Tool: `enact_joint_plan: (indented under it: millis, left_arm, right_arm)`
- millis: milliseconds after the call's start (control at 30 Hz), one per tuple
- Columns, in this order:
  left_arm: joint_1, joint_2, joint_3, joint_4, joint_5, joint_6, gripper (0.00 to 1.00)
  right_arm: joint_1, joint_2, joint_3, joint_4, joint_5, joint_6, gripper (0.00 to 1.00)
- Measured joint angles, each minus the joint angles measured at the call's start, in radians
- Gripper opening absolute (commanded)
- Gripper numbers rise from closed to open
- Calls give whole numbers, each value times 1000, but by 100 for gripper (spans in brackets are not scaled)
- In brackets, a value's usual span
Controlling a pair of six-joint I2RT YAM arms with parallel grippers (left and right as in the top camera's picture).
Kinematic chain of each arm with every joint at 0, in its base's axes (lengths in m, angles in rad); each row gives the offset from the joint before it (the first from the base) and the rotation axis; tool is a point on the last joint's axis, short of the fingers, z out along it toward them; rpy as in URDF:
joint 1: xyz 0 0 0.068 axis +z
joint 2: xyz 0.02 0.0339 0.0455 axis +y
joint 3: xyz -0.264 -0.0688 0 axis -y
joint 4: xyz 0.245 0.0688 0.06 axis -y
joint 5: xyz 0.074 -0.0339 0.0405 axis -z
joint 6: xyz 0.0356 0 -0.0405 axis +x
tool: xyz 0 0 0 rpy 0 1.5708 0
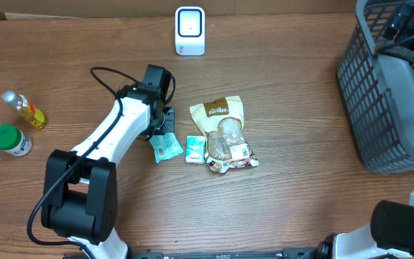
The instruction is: Scan the item barcode
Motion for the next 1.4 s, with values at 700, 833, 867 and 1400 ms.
enact_joint_plan:
  millis: [700, 833, 867, 1400]
  left_arm:
    - [0, 0, 1, -108, 49, 401, 30]
    - [-1, 0, -5, -106, 67, 413, 30]
    - [-3, 0, -6, -106, 77, 415, 30]
    - [-80, 0, -37, -86, 101, 380, 4]
  right_arm:
    - [0, 0, 0, 0, 0, 0, 100]
    - [0, 0, 0, 0, 0, 0, 100]
    - [0, 0, 0, 0, 0, 0, 100]
    - [0, 0, 0, 0, 0, 0, 100]
